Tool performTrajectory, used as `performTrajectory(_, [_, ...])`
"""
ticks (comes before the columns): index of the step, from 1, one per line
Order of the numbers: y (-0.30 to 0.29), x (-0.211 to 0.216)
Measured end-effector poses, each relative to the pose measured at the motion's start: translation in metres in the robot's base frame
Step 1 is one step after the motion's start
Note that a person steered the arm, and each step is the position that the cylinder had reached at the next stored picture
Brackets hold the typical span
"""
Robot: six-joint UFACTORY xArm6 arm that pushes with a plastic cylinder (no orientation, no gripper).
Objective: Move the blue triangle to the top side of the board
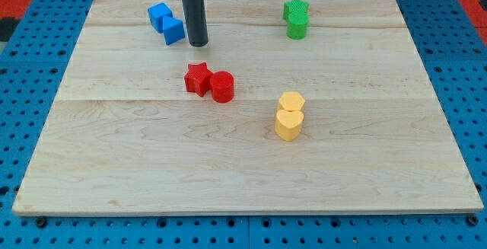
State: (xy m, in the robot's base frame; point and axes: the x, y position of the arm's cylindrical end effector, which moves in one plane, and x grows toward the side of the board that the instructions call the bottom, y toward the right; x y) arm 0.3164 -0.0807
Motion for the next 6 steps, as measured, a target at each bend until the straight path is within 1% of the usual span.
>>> performTrajectory(1, [-0.009,0.000])
performTrajectory(2, [-0.040,0.024])
performTrajectory(3, [-0.129,0.047])
performTrajectory(4, [-0.144,-0.002])
performTrajectory(5, [-0.087,-0.014])
performTrajectory(6, [-0.069,-0.009])
